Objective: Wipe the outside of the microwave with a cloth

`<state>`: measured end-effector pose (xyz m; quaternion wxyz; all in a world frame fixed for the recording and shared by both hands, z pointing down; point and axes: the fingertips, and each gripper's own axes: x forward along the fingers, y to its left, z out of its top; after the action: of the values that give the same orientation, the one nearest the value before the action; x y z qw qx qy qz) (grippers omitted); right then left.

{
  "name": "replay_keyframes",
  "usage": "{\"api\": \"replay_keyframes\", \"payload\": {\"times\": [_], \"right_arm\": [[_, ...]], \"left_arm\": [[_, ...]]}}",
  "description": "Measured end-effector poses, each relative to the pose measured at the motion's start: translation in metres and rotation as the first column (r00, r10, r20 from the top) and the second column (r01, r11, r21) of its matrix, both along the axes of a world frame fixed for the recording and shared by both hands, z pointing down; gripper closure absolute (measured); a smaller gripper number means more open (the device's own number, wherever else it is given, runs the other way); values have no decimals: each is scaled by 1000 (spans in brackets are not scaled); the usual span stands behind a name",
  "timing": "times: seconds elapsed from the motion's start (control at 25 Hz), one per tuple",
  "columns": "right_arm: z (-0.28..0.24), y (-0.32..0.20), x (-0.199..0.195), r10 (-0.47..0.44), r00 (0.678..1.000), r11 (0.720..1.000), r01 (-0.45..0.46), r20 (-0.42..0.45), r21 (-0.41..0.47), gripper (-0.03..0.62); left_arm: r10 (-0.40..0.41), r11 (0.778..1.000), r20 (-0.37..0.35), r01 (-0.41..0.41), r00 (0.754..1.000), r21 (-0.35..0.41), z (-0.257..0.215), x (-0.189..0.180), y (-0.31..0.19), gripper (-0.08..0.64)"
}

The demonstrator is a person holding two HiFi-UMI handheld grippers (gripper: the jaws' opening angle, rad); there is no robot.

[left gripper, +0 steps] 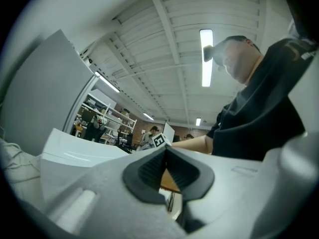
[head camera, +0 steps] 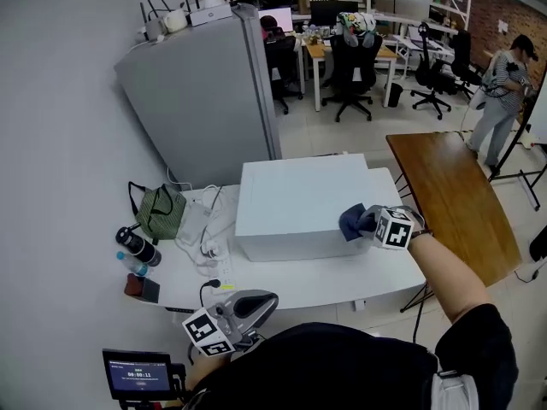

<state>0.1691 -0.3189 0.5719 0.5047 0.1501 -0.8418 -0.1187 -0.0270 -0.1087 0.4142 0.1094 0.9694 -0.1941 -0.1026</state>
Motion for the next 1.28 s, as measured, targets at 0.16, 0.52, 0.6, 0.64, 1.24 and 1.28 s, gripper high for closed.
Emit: {"api": "replay_keyframes", "payload": {"times": [0.16,0.52,0.6,0.64,1.24,1.28], "right_arm": [[8,2,111,131,989,991,-130,-61,23,537],[-28,45,-64,-138,989,945,114,58,308,537],[-27,60,-147,-251,967,900,219,36,378,537],[-27,65,-187,-289,957,879,256,24,403,537],[46,23,-256,-214,856,741,456,-471,493,536],[46,22,-232,-199,855,745,449,-479,493,537]], "left_arm": [[43,999,2,-43,999,-28,0,55,3,557],[16,999,-3,-16,1000,-36,-2,26,4,557],[4,1000,-15,-4,1000,-31,0,1,11,557],[-4,1000,-17,3,1000,-29,1,-15,16,557],[-86,996,-6,86,996,-36,4,-152,38,557],[-83,996,-2,83,997,-29,2,-143,36,557]]}}
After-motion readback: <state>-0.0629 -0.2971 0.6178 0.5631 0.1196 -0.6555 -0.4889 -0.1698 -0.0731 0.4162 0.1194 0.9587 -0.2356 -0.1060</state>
